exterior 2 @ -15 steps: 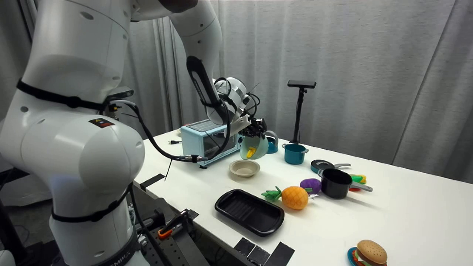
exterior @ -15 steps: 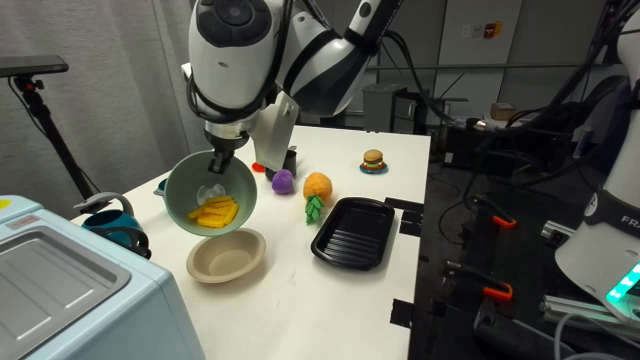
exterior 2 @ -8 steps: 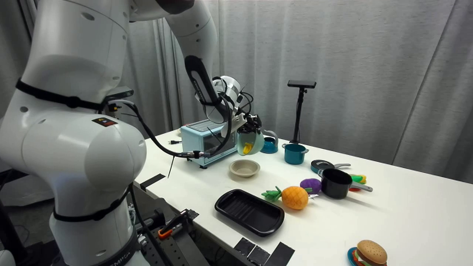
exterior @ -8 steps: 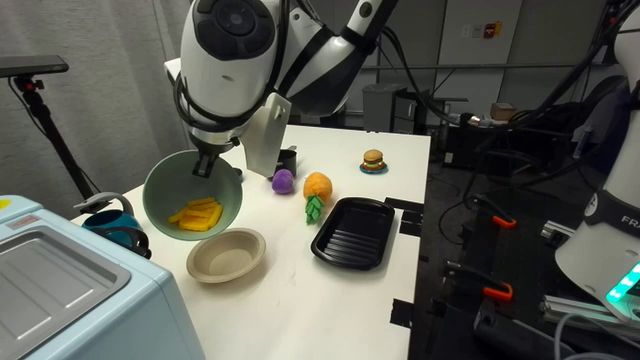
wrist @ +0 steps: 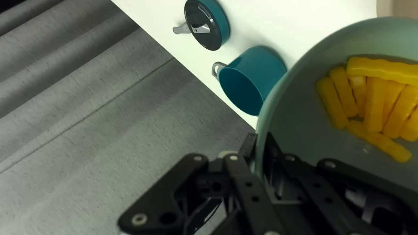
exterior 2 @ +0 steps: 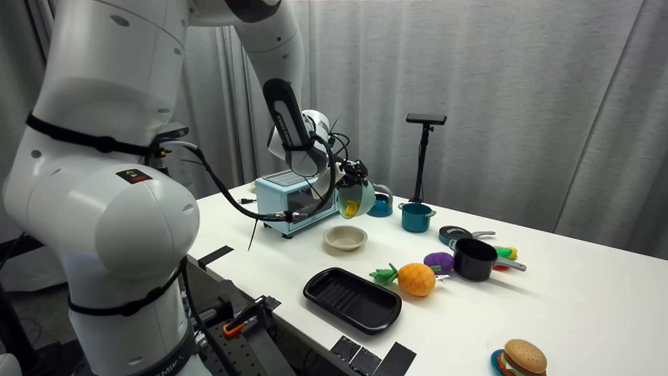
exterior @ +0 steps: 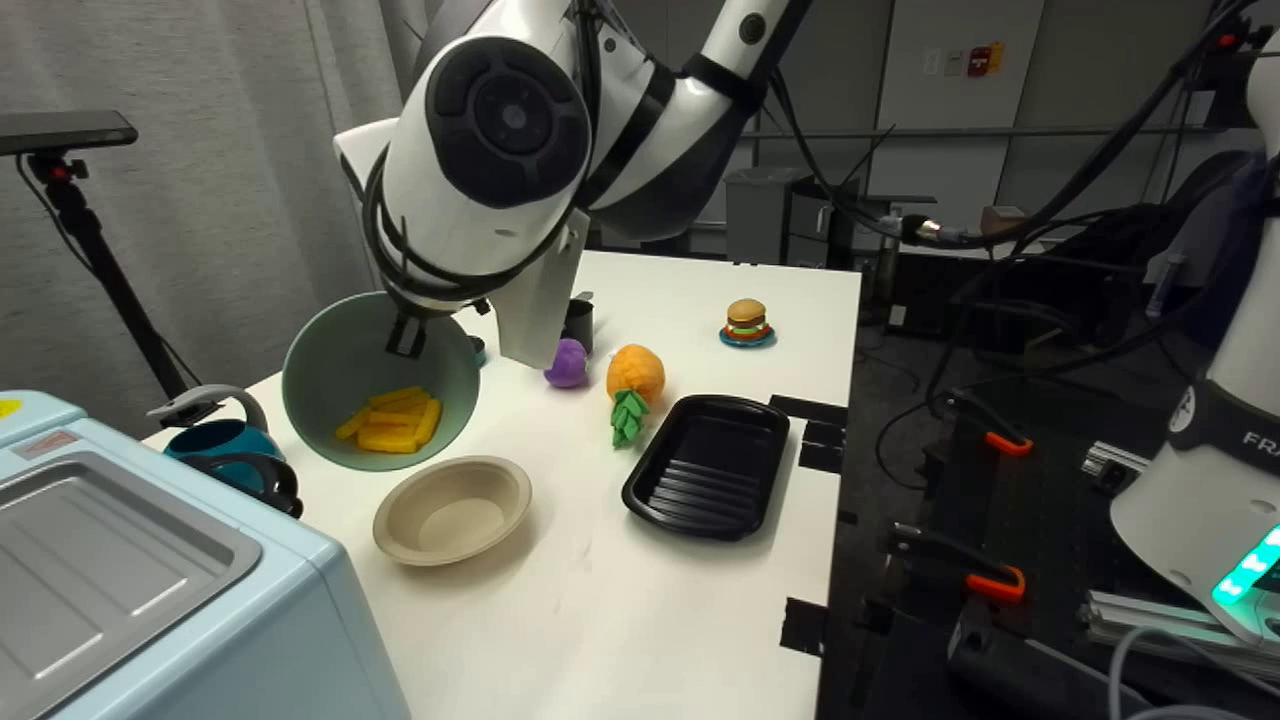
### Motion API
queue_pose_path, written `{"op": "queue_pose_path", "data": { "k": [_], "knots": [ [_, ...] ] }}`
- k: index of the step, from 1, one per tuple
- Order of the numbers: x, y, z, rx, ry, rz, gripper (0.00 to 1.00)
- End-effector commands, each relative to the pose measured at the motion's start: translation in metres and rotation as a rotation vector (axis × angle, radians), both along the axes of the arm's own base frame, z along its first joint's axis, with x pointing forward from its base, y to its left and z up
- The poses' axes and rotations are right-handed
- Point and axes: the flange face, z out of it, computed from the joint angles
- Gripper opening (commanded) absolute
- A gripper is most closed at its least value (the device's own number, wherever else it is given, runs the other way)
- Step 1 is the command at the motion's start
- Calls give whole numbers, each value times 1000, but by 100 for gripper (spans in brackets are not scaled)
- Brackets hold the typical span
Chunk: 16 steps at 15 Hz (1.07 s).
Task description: Pick the bowl of potato fries and pour them onto the plate
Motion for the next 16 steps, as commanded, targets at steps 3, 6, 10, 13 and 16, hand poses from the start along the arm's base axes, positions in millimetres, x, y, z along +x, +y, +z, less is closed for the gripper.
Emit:
{"op": "queue_pose_path", "data": {
  "k": [3, 6, 10, 13, 16],
  "knots": [
    [-21, -15, -2, -26, -45, 6, 2],
    [-27, -20, -7, -38, -62, 3, 2],
    [-33, -22, -9, -78, -122, 14, 2],
    [-36, -21, -10, -104, -165, 28, 2],
    [-39, -18, -8, -126, -204, 45, 2]
  ]
}}
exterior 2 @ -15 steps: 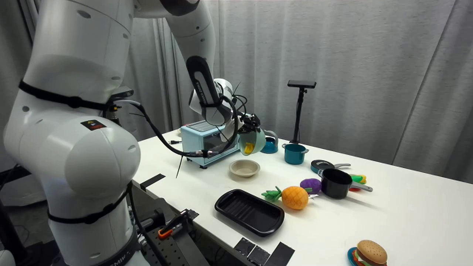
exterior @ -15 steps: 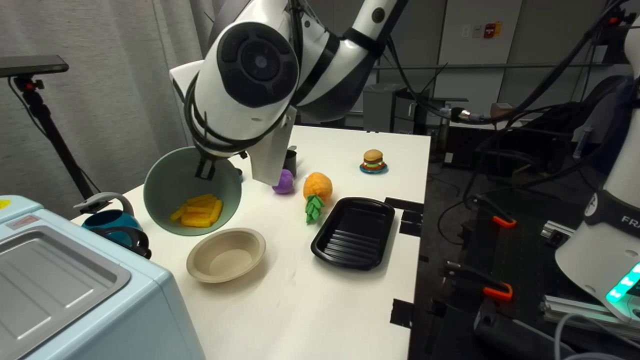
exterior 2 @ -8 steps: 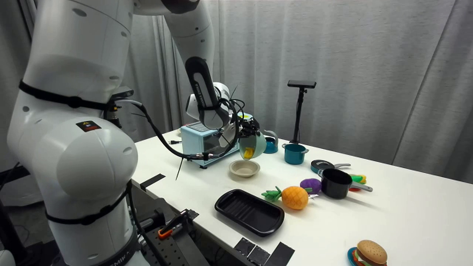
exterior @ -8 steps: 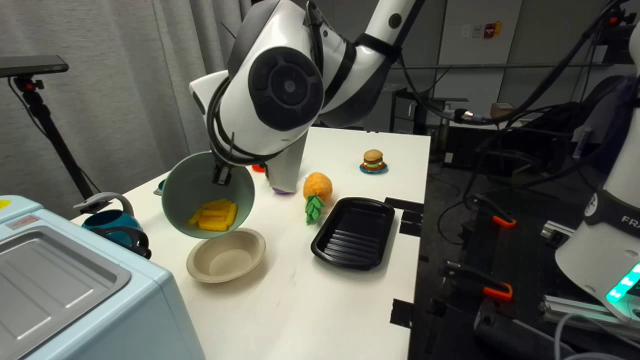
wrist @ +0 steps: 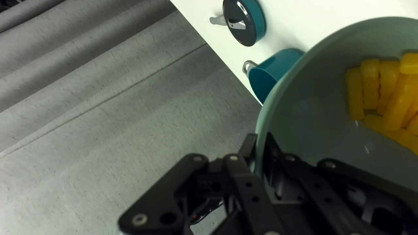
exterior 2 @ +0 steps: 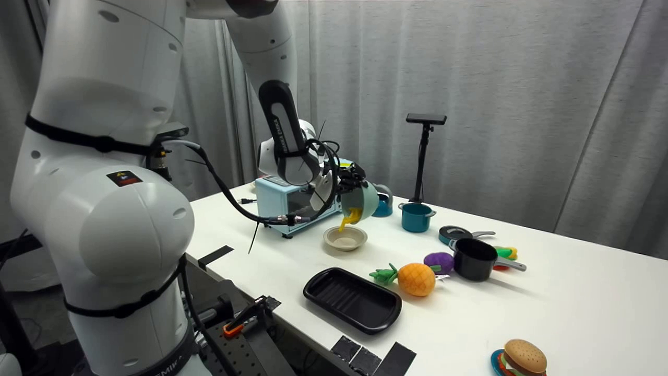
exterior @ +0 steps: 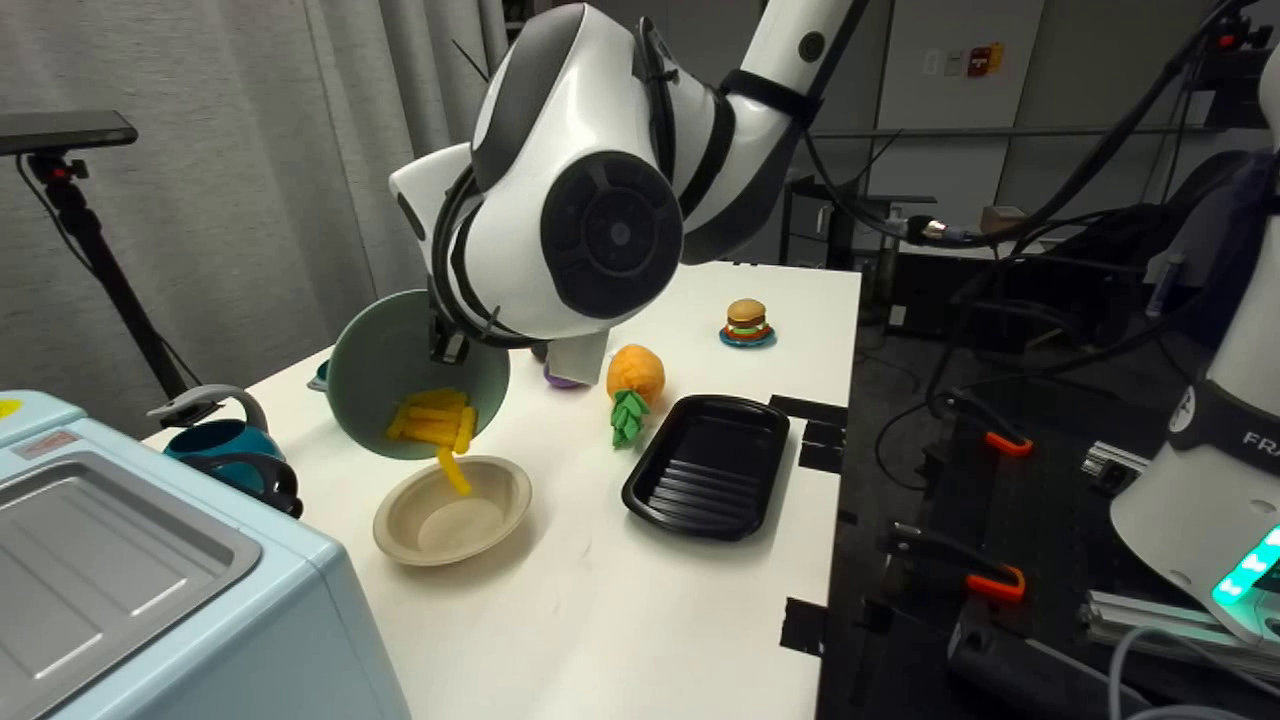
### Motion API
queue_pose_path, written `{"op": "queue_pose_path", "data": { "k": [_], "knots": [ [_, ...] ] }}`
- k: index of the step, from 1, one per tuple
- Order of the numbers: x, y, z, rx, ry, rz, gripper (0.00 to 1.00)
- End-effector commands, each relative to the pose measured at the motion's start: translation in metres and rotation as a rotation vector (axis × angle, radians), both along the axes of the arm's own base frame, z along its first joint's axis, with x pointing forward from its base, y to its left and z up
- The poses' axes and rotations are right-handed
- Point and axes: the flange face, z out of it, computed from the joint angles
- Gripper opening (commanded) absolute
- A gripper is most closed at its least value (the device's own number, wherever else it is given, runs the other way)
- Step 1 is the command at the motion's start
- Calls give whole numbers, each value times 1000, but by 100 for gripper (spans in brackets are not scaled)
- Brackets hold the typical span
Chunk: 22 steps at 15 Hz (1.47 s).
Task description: Pick the bowl of potato fries and pour them onto the plate
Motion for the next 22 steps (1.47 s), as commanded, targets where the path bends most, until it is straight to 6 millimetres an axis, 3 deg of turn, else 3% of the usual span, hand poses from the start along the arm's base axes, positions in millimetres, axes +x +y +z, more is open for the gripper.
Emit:
{"op": "queue_pose_path", "data": {
  "k": [1, 15, 19, 22],
  "knots": [
    [-8, -2, 12, -20, -75, 30, 2],
    [4, -9, 17, -68, -141, 52, 2],
    [17, -19, 28, -19, -131, 0, 2],
    [39, -41, 45, 78, -128, -98, 2]
  ]
}}
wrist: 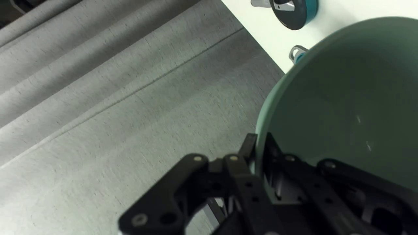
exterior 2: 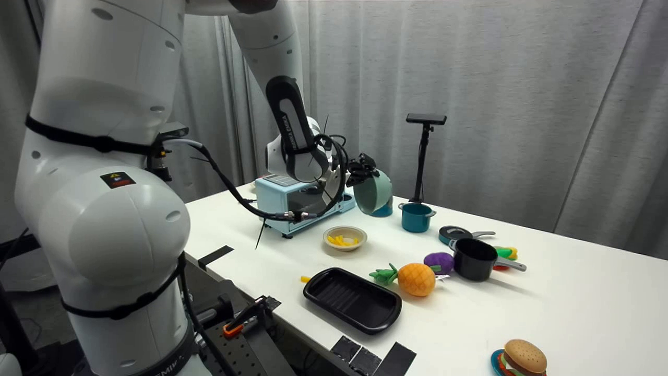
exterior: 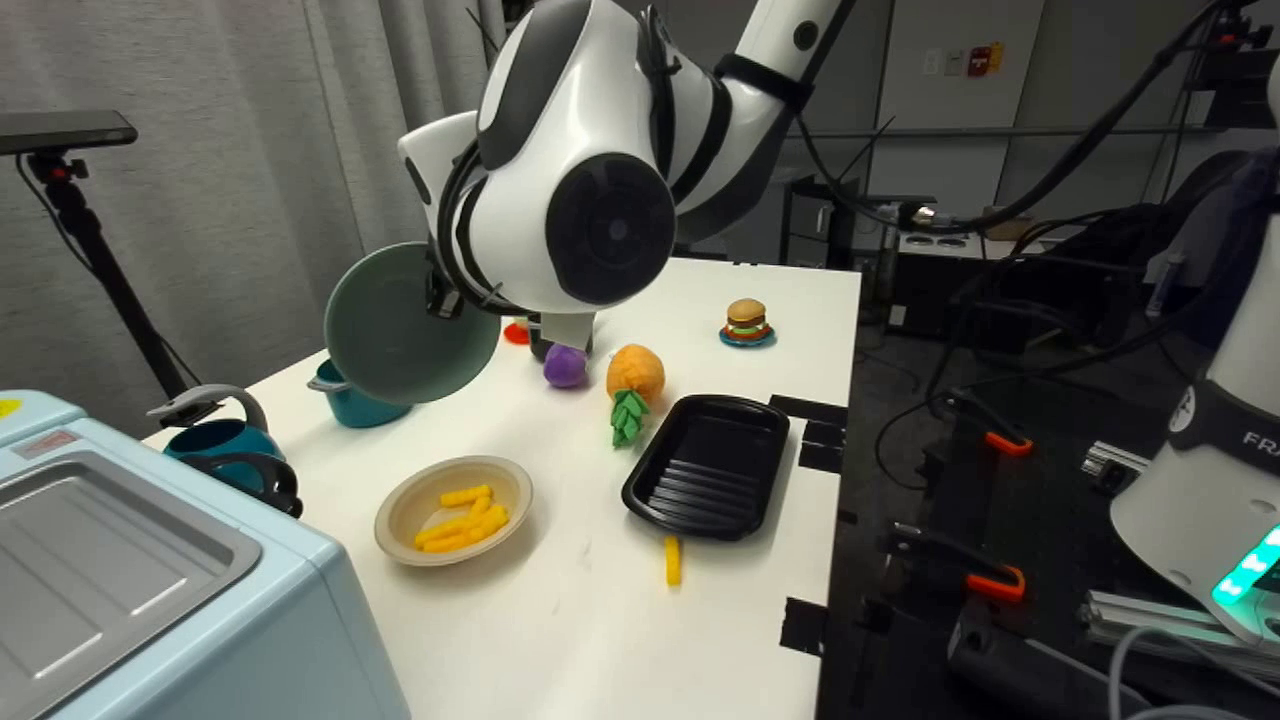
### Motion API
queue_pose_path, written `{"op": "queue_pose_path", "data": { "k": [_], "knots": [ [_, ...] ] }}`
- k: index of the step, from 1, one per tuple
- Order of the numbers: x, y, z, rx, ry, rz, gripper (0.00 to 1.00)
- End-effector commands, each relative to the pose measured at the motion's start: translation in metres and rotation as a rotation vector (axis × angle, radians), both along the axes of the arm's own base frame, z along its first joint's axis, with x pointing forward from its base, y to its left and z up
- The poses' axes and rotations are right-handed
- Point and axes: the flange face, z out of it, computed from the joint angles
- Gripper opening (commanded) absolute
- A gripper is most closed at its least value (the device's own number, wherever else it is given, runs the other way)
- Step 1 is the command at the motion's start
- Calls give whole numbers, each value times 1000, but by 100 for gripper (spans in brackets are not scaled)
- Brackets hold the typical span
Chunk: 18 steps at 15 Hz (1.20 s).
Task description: Pick the bowl of potato fries and pour them onto the plate
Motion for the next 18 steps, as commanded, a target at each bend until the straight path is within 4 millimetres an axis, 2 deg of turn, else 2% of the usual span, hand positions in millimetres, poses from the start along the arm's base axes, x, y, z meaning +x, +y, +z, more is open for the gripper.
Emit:
{"op": "queue_pose_path", "data": {
  "k": [1, 5, 9, 13, 17, 18],
  "knots": [
    [25, -28, 31, 135, -1, -101, 2],
    [53, -67, 49, 325, 81, -193, 2],
    [74, -101, 52, 510, 192, -252, 2],
    [82, -124, 40, 701, 321, -305, 2],
    [86, -139, 17, 861, 470, -379, 2],
    [88, -154, 14, 885, 496, -404, 2]
  ]
}}
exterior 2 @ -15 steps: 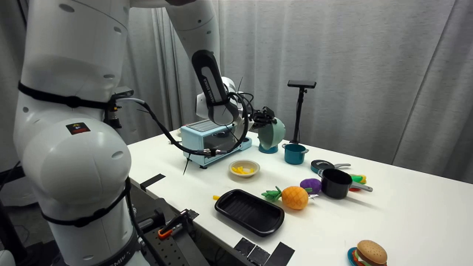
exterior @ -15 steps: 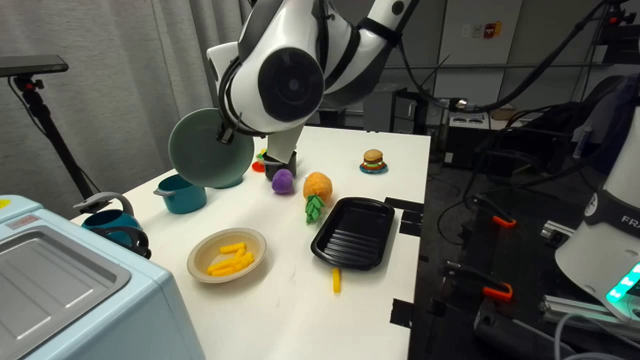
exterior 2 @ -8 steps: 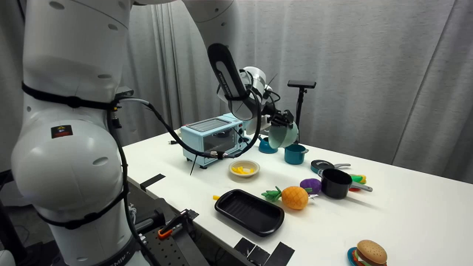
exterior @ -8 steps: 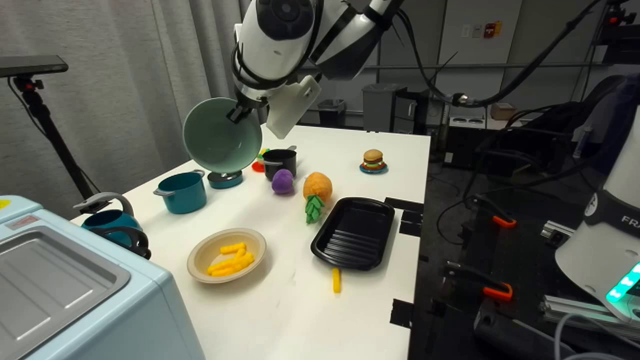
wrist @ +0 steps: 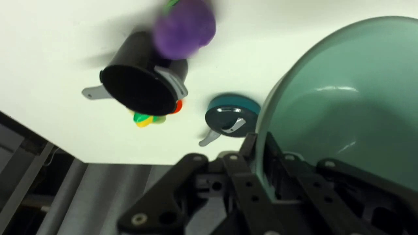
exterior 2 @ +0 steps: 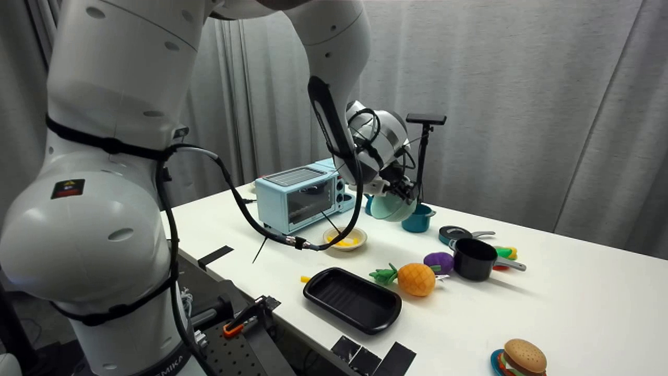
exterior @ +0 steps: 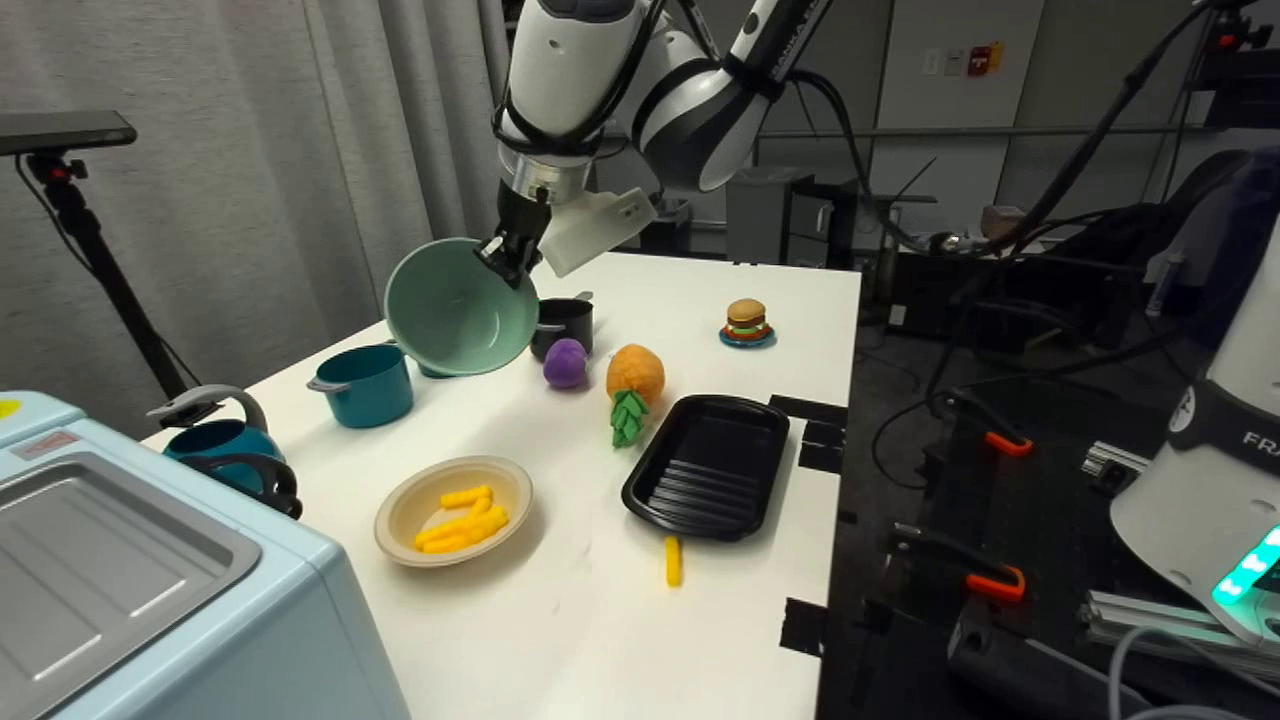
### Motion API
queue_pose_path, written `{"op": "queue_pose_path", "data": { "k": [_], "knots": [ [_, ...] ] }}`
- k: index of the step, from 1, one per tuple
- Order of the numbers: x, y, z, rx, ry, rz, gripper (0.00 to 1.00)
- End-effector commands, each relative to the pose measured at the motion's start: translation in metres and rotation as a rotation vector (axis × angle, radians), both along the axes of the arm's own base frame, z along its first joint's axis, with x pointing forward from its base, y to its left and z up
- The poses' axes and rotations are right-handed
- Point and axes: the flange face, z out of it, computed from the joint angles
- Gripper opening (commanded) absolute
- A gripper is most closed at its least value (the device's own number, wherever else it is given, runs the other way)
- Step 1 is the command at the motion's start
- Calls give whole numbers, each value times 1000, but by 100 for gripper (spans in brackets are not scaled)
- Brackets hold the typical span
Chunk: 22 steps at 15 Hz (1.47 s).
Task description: Pick the bowl of potato fries and pour them onto the plate
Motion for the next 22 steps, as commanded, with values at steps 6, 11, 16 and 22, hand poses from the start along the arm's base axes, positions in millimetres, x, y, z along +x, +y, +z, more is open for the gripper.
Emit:
{"op": "queue_pose_path", "data": {
  "k": [6, 11, 16, 22],
  "knots": [
    [30, -52, -19, 238, 241, -90, 2],
    [49, -43, -17, 315, 349, -120, 2],
    [68, -41, -18, 351, 411, -158, 2],
    [70, -55, -42, 315, 468, -210, 2]
  ]
}}
